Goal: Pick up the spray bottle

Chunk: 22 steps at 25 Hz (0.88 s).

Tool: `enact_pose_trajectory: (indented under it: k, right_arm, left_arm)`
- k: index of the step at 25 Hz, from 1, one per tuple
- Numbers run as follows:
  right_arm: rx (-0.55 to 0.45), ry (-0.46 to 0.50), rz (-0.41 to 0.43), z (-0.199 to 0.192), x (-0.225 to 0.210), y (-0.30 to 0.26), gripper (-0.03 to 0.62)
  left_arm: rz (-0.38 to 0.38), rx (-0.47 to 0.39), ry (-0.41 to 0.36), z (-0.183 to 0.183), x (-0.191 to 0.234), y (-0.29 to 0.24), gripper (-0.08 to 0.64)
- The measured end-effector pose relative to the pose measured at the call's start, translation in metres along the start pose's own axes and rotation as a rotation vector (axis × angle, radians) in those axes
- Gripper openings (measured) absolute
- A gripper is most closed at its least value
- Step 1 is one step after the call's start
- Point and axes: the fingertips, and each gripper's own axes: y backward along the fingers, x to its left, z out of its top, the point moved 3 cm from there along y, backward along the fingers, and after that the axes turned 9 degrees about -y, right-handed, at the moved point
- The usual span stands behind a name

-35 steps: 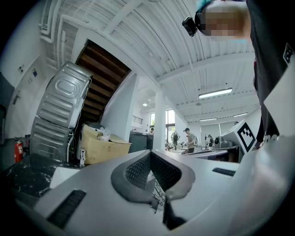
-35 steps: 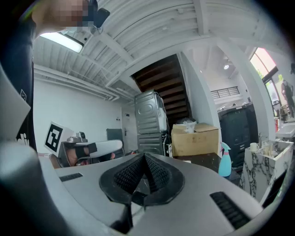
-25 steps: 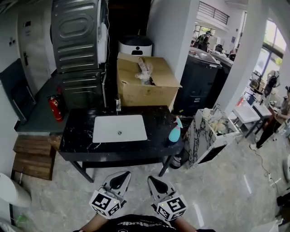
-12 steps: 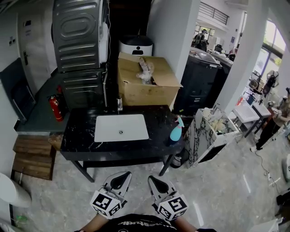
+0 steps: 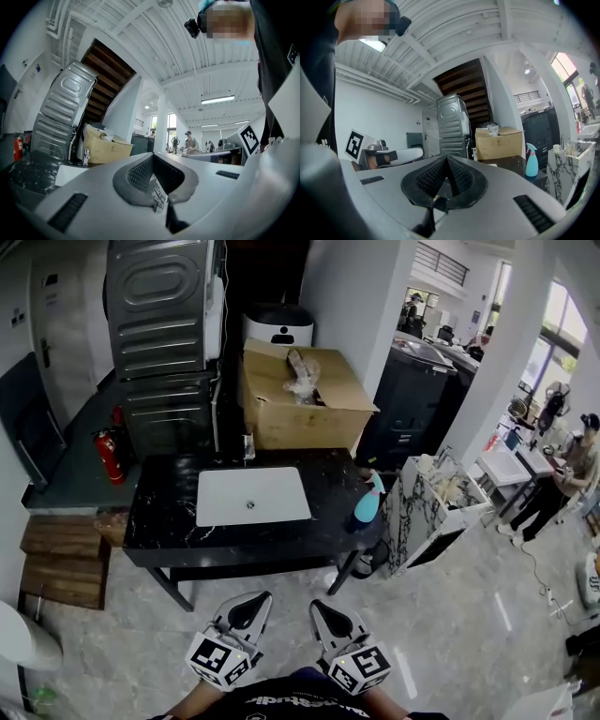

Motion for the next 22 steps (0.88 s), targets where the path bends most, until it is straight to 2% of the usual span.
enact_pose_trajectory:
  k: [4,11,16,22]
  right_arm:
    - [0.013,-0.002,-0.015,-0.006,-0.002,-0.004,0.037]
    - [0.003,-0.015,-0.012,-0.004,-0.039,-0.040,0.037]
    - [-0.014,-0.011,0.021,0.014,-0.081,-0.087,0.037]
    - [-0.018,0.000,0.080,0.042,-0.145,-0.148,0.037]
  left_arm:
    - [0.002,0.005,0.017,-0.008,0.010,-0.001,0.014]
    - [0.018,0.020,0.009,-0.025,0.038,-0.033,0.014]
    - [0.032,0.029,-0.011,-0.029,0.070,-0.081,0.014]
    - [0.070,0.022,-0.030,-0.029,0.109,-0.165,0.014]
